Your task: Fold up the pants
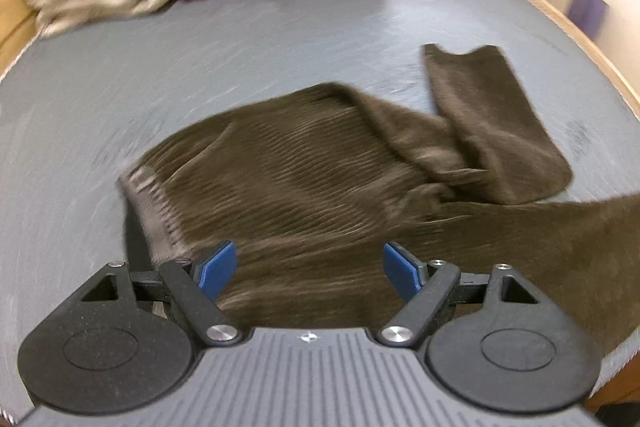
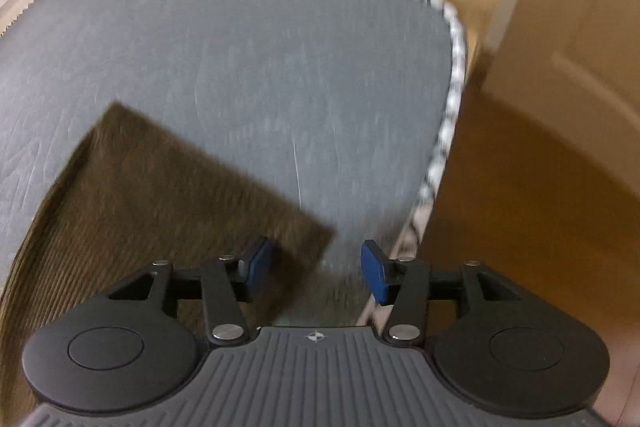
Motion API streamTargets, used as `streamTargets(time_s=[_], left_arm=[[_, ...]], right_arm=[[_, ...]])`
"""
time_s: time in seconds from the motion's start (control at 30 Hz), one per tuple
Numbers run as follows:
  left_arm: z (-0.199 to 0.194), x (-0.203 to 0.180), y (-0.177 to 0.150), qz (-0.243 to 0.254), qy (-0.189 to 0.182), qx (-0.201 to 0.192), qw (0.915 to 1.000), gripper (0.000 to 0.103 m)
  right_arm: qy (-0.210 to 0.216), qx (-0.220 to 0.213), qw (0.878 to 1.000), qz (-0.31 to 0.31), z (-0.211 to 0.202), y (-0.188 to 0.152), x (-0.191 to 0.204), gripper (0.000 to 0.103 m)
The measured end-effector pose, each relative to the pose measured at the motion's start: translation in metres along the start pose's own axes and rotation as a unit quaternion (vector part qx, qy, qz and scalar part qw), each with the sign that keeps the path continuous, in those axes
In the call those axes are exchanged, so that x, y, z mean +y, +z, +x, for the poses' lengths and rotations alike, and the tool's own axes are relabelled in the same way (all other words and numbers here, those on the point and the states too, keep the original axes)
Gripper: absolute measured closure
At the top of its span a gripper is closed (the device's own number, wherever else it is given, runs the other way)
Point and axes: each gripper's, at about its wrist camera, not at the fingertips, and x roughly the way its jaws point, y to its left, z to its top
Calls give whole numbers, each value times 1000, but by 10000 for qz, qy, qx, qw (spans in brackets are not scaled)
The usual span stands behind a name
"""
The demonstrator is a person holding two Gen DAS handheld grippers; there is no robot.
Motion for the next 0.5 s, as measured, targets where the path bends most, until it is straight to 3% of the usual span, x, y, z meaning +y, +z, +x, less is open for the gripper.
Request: streamTargets(time_s=[0.07, 0.1, 0.13, 0.23, 0.3, 0.37, 0.4, 0.43, 0.5], left_arm=[[6, 18, -6, -218, 78, 222, 9995, 19], [9, 25, -10, -277, 67, 326, 9991, 21], [12, 32, -15, -299, 39, 442, 9986, 29], [21, 50, -36, -187, -160, 845, 9961, 58], [30, 64, -56, -26, -150, 1175, 9930, 69], [44, 77, -82, 247, 36, 1751, 9842, 81], [53, 88, -101, 360, 171, 2117, 9765, 93], [52, 95, -110, 383, 89, 2130, 9763, 99], [44, 103, -114, 414, -59, 2064, 9776, 100]], right_arm=[[106, 33, 9999, 36, -2, -4, 0, 53], [175, 13, 9998, -37, -2, -5, 4, 74], [235, -25, 9996, -121, -1, -4, 5, 90], [-8, -300, 9989, -365, -12, -5, 10, 95], [-94, -308, 9993, -209, -11, -6, 8, 95], [-168, -230, 9994, -200, -10, -5, 10, 94], [-235, -200, 9992, -267, -11, -5, 11, 93], [-296, -203, 9990, -271, -13, -6, 12, 91], [-489, -327, 9981, -201, -17, -4, 14, 90]])
